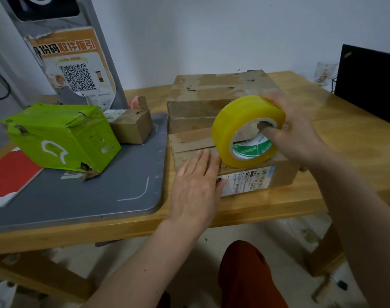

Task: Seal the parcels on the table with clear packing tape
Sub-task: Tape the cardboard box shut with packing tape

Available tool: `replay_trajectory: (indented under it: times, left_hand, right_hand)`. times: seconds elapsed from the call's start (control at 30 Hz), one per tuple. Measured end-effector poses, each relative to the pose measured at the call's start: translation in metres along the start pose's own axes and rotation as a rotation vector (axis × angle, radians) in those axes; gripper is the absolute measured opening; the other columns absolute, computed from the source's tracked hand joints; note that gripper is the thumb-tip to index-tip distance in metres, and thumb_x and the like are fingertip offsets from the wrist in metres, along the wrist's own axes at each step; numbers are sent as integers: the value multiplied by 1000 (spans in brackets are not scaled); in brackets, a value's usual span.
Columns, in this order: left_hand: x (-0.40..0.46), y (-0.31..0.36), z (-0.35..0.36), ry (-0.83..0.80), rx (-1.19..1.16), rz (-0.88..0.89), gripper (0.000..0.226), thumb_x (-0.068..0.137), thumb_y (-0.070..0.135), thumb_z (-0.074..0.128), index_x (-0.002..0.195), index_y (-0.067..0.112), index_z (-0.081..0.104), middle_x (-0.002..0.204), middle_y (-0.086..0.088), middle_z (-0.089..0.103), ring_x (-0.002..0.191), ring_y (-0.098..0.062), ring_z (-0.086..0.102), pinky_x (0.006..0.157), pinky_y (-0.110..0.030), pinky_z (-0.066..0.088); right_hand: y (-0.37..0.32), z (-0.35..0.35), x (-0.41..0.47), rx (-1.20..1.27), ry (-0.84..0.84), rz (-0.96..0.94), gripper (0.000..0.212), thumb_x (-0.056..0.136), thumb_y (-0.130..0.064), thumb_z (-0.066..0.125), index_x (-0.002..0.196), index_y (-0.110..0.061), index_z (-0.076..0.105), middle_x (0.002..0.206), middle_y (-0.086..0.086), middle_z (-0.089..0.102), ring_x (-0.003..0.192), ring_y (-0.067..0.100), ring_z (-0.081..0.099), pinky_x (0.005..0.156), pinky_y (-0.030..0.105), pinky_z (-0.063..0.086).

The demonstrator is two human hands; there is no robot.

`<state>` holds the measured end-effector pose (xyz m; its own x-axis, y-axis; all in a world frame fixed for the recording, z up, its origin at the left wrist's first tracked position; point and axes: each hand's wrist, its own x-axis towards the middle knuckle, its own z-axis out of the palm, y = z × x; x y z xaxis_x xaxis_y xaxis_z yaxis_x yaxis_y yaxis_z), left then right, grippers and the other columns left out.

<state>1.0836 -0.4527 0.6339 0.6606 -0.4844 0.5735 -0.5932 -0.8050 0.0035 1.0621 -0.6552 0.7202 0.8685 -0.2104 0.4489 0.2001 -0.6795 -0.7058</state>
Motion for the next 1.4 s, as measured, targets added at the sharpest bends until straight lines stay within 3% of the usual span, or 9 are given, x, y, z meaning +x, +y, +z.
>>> replay_trajectory:
  times: [0.27,0.47,0.53,0.6,0.7,0.9,1.1,1.23,1.4]
  left_hand:
    - [0,2,-5,-84,19,-8,64,85,43,72,135,4,58,138,-13,59,130,-26,55,111,-40,31]
    - [4,20,-13,-185,-87,-49,70,93,56,53,153,25,33,163,-18,17,153,-31,11,123,-40,3]
    - [4,27,-13,-185,-80,-34,74,85,52,63,145,12,46,155,-21,36,149,-33,26,124,-42,10]
    - [3,32,-12,-237,-22,-5,81,73,52,72,132,0,56,140,-21,55,139,-33,43,122,-43,21]
    - [5,31,-13,-253,-18,19,79,68,49,77,127,-1,59,132,-19,61,131,-32,52,117,-40,27]
    - [6,23,-16,-246,15,68,74,78,45,72,136,2,53,141,-17,55,136,-29,47,119,-38,22]
    - [6,21,-17,-246,-59,114,87,96,48,47,158,7,1,167,-11,2,154,-23,1,122,-34,-6]
    - [6,24,-20,-274,-70,79,88,97,49,46,158,7,-3,167,-11,-2,154,-22,-3,121,-34,-9]
    - [15,42,-23,-356,-46,20,91,96,54,48,158,13,-4,165,-19,-4,153,-30,-5,125,-42,-2]
  right_hand:
    - [4,0,5,-60,-3,-45,51,91,0,61,133,-26,46,112,-3,50,88,6,51,64,1,37]
    - [4,6,0,51,85,-26,54,89,3,60,132,-29,51,110,-9,57,88,-1,57,80,16,49]
    - [6,13,-4,120,131,27,53,88,-2,63,133,-29,53,116,-10,59,97,2,59,85,17,50]
    - [13,23,-11,226,181,153,43,84,-17,71,123,-30,59,112,-9,66,102,10,63,91,36,53]
    - [21,31,-16,209,200,240,32,75,-36,72,104,-24,66,96,-4,71,93,18,68,86,51,54]
    - [21,26,-8,234,180,243,25,85,-11,72,109,-8,66,98,8,71,93,24,68,84,45,56]
    - [32,-10,-8,165,224,202,12,87,-2,66,98,-2,66,79,3,65,65,1,64,55,14,45]
    - [40,-20,-6,91,195,189,14,88,-7,66,101,-3,65,88,10,66,80,22,63,67,29,47]
    - [38,-14,-8,182,271,237,27,85,-14,72,109,-14,59,98,4,65,88,19,63,72,29,48]
